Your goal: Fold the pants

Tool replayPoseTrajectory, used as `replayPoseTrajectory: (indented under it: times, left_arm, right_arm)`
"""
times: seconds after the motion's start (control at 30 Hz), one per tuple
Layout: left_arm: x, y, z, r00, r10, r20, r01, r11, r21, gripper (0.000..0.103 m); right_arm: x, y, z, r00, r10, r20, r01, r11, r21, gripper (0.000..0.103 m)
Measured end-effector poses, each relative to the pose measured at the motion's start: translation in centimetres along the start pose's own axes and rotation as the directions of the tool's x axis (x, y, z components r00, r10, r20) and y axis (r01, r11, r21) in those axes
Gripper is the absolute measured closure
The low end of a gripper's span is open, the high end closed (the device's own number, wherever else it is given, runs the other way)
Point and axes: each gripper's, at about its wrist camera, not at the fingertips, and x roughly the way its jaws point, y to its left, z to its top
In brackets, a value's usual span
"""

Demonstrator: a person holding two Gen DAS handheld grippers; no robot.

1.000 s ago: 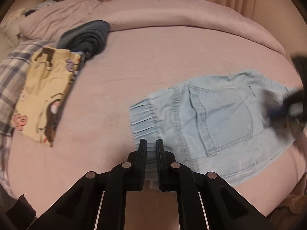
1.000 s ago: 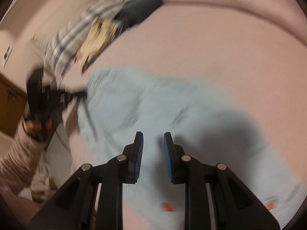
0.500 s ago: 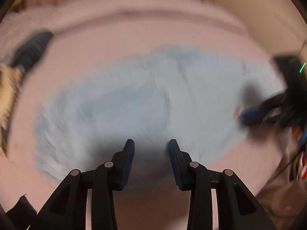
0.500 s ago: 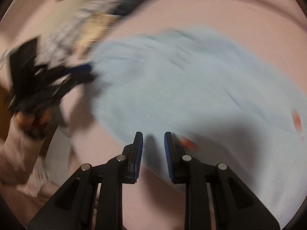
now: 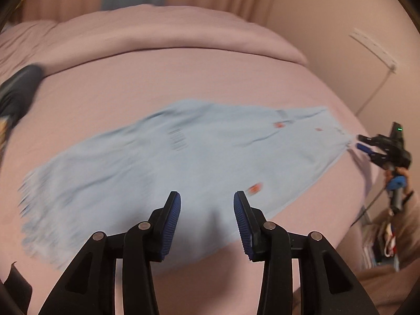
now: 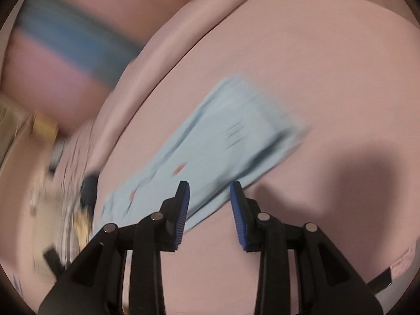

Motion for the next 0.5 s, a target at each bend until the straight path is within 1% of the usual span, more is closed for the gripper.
replayPoseTrajectory:
  times: [0.07, 0.1, 0.17, 0.2, 0.23, 0.3, 0.43, 0.5]
  left_arm:
    - [1.8, -2.4, 1.4, 0.999, -0.042, 0.005, 0.041, 0.998, 0.038, 0.062]
    - [2.7, -3.6, 2.0, 0.998, -0.061, 0.005, 0.061, 0.997, 0.054, 0.062]
    - [4.6, -5.6, 3.3, 0.995, -0.095, -0.001, 0.095, 0.993, 0.070, 0.062]
    - [5.4, -6.3, 3.8, 0.994, -0.111, -0.004, 0.111, 0.991, 0.072, 0.062]
    - [6.1, -6.9, 4.5, 0.992, -0.125, -0.007, 0.125, 0.989, 0.073, 0.062]
    - [7.9, -8.2, 5.6, 0.991, -0.135, -0.024, 0.137, 0.987, 0.081, 0.062]
    - [10.7, -9.7, 6.4, 0.989, -0.129, -0.077, 0.137, 0.985, 0.103, 0.062]
    - [11.7, -9.7, 6.3, 0.987, -0.122, -0.106, 0.133, 0.986, 0.104, 0.062]
  right_arm:
    - [-0.1, -1.6, 1.1, 0.999, -0.019, 0.033, 0.017, 0.999, 0.046, 0.070]
    - [0.1, -1.9, 1.5, 0.999, -0.012, 0.037, 0.010, 0.998, 0.057, 0.070]
    - [0.9, -2.4, 2.2, 1.000, -0.008, 0.029, 0.006, 0.998, 0.056, 0.070]
    - [1.8, -2.7, 2.6, 1.000, -0.027, 0.010, 0.026, 0.997, 0.067, 0.070]
    - [2.5, -2.8, 2.8, 0.999, -0.037, -0.011, 0.038, 0.996, 0.083, 0.079]
    - [3.1, -2.8, 3.1, 1.000, -0.014, -0.009, 0.015, 0.995, 0.099, 0.096]
    - [0.6, -1.2, 3.5, 0.996, 0.001, 0.091, -0.003, 1.000, 0.024, 0.097]
    - [0.9, -1.5, 3.9, 0.994, -0.022, 0.103, 0.020, 1.000, 0.024, 0.097]
